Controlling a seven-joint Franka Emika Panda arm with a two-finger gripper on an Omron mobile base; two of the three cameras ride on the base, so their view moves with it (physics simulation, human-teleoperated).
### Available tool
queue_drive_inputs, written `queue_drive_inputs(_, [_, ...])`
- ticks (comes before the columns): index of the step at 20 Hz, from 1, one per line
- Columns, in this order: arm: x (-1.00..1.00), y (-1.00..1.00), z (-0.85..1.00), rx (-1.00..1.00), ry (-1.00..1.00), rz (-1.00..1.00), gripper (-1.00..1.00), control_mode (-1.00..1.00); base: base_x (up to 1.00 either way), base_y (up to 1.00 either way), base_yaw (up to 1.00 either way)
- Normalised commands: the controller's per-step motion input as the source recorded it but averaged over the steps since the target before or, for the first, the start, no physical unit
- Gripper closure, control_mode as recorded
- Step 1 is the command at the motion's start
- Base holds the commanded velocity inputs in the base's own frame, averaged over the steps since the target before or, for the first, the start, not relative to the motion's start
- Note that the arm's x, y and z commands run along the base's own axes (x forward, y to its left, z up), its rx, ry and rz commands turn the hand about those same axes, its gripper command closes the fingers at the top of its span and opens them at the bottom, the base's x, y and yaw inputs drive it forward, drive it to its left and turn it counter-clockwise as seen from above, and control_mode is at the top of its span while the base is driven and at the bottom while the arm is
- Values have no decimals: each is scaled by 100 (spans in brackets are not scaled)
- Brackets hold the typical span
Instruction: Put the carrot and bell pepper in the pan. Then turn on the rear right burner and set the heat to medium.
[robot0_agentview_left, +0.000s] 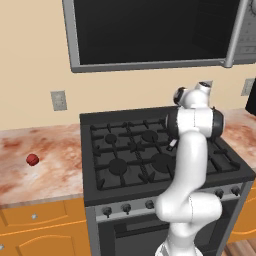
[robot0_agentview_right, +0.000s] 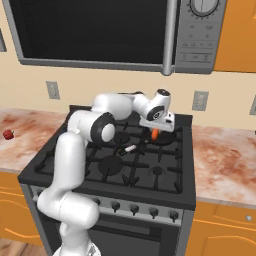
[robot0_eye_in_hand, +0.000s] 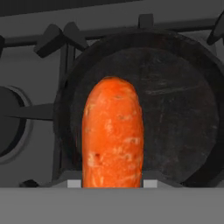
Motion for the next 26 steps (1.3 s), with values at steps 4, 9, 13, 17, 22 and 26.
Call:
queue_drive_inputs(4, [45, 0, 0, 0, 1, 0, 100, -100, 0, 0, 0])
queue_drive_inputs(9, [18, 0, -11, 0, 0, 0, 100, -100, 0, 0, 0])
queue_drive_inputs(13, [0, 0, -37, 0, 0, 0, 100, -100, 0, 0, 0])
queue_drive_inputs(17, [0, 0, -49, 0, 0, 0, 100, -100, 0, 0, 0])
queue_drive_inputs(22, [0, 0, -20, 0, 0, 0, 100, -100, 0, 0, 0])
queue_drive_inputs(26, [0, 0, 0, 0, 1, 0, 100, -100, 0, 0, 0])
